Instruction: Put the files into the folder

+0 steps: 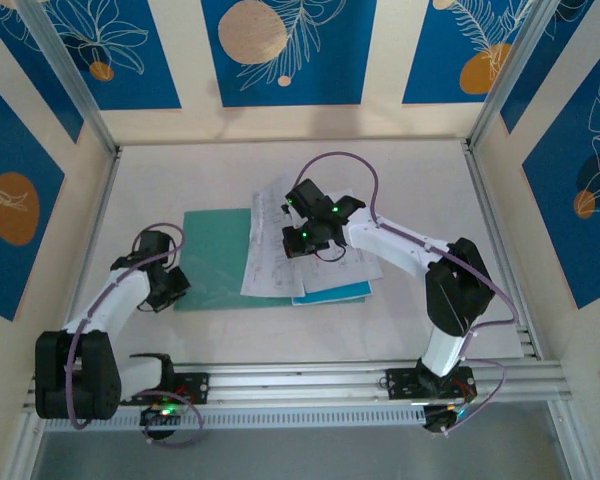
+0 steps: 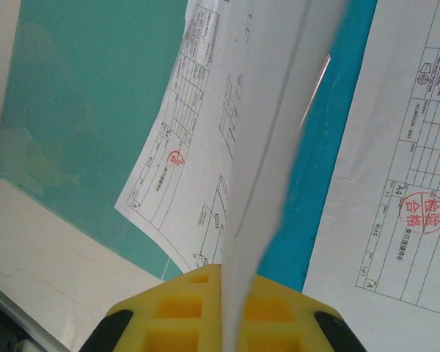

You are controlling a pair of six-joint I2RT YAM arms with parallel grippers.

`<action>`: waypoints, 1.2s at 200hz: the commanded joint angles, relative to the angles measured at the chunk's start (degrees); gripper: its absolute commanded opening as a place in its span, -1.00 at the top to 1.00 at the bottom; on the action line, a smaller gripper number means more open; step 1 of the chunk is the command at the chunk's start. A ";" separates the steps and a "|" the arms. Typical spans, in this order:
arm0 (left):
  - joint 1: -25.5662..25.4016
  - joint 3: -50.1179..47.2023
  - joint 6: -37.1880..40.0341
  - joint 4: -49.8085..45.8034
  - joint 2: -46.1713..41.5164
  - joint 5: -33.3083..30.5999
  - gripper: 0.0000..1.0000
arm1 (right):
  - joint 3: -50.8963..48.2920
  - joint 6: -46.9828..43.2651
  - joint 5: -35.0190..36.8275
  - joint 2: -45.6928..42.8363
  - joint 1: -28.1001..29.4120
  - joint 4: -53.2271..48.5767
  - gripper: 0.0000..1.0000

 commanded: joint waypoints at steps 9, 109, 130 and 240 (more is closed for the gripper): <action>0.80 -0.76 -0.58 -0.46 -0.91 0.12 0.91 | -0.40 0.90 -1.99 -0.66 -0.15 0.99 1.00; 4.09 -0.20 1.57 0.13 2.51 -0.10 0.97 | -5.86 1.33 -21.72 4.98 -5.99 15.52 1.00; 5.38 -0.39 1.63 0.50 3.01 -0.32 1.00 | -4.95 0.92 -23.00 7.13 -6.67 16.48 1.00; 6.15 -2.70 0.20 2.83 5.11 0.13 1.00 | -0.90 4.89 -25.83 16.52 -5.06 24.01 1.00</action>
